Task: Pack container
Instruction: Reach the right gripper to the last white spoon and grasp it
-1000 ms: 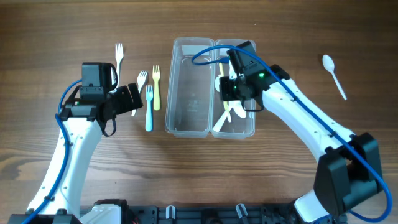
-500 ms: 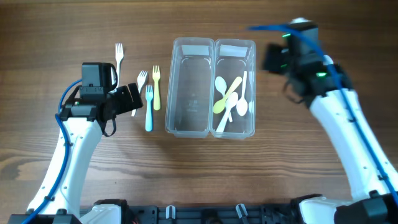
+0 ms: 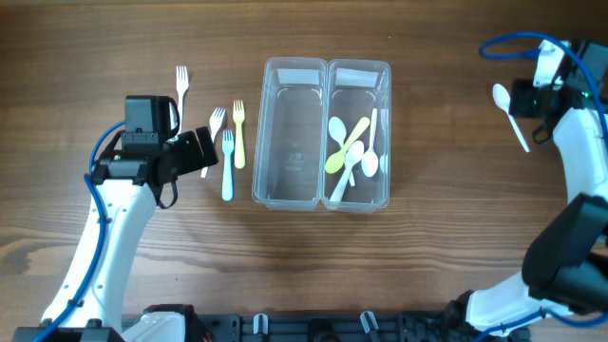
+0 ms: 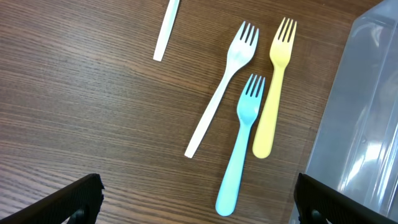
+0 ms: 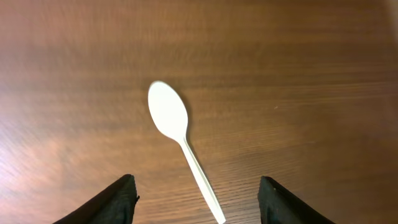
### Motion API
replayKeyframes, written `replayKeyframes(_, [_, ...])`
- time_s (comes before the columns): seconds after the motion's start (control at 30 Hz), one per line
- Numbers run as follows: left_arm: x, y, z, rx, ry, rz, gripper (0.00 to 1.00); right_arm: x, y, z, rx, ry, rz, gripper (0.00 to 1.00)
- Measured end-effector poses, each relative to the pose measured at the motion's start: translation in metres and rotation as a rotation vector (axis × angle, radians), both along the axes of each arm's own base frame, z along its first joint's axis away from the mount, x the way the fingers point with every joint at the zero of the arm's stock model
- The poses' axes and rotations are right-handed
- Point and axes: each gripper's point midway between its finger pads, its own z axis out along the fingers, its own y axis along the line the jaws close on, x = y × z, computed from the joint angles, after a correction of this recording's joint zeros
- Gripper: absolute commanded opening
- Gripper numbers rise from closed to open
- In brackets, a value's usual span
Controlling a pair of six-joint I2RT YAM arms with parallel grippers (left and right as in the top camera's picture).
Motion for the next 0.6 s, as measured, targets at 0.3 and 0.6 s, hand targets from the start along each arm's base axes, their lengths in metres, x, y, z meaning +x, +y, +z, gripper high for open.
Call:
replayKeyframes(0.3, [0.0,0.0,0.0,0.0,0.0,0.0,1.0,0.011,-0.01,-0.02,0.009,-0.013,0.124,0.67])
replayKeyframes(0.6, [0.0,0.0,0.0,0.0,0.0,0.0,1.0,0.021,-0.006,-0.074,0.059,0.036,0.17,0.65])
